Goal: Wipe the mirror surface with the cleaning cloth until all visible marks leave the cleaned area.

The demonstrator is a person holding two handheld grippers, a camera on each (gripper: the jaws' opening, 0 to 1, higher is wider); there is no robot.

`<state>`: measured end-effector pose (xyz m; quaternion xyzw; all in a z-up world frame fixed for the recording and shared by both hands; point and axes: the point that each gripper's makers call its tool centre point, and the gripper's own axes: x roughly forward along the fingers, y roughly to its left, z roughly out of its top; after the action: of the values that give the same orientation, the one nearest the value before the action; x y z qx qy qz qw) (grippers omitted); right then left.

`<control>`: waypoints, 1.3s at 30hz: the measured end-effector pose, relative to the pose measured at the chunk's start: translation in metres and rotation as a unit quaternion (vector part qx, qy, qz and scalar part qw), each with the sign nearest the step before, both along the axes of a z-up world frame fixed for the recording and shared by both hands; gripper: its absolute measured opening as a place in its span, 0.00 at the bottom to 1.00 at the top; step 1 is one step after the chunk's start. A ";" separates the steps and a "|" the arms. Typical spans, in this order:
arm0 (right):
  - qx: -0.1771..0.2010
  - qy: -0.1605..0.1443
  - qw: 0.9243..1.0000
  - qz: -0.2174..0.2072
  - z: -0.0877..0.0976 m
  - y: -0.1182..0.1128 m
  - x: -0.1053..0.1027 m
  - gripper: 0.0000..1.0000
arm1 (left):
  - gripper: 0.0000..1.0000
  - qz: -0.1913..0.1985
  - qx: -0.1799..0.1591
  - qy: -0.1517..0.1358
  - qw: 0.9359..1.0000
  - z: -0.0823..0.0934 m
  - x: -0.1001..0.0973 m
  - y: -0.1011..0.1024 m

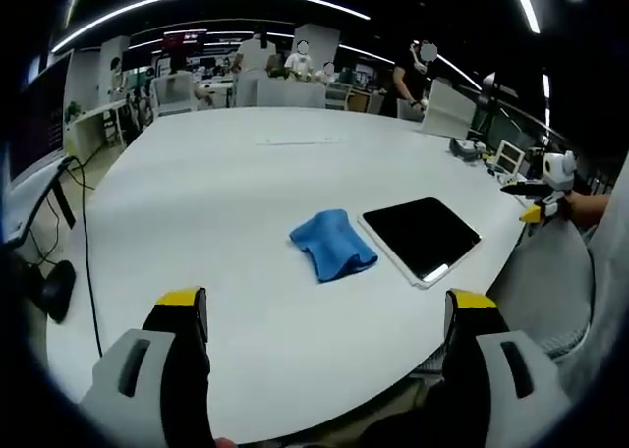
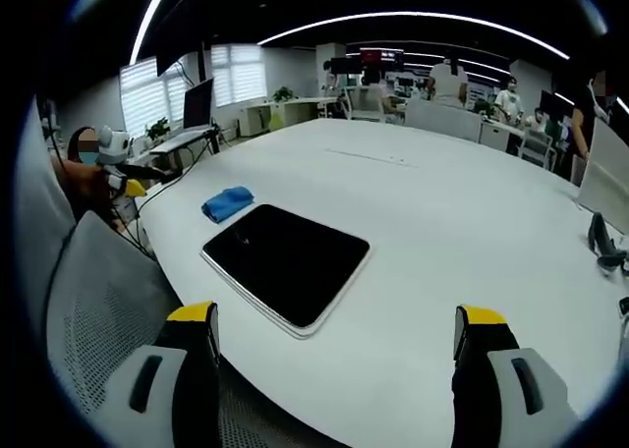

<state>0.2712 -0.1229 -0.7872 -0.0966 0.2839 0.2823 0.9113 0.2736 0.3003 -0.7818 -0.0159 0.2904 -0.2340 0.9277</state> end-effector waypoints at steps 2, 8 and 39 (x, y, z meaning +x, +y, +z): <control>-0.005 -0.003 1.000 -0.005 0.001 -0.003 0.001 0.99 | 0.99 0.009 0.007 0.001 1.000 0.000 0.001 0.004; 0.006 0.005 1.000 -0.011 0.000 -0.003 0.002 0.99 | 0.99 0.015 0.006 0.006 1.000 -0.003 0.000 0.007; 0.007 0.009 1.000 -0.023 -0.001 -0.009 0.004 0.99 | 0.99 0.037 0.014 0.001 0.999 0.001 0.006 0.009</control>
<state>0.2754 -0.1315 -0.7885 -0.0810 0.2921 0.2640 0.9157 0.2792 0.3097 -0.7807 -0.0136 0.2940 -0.1954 0.9355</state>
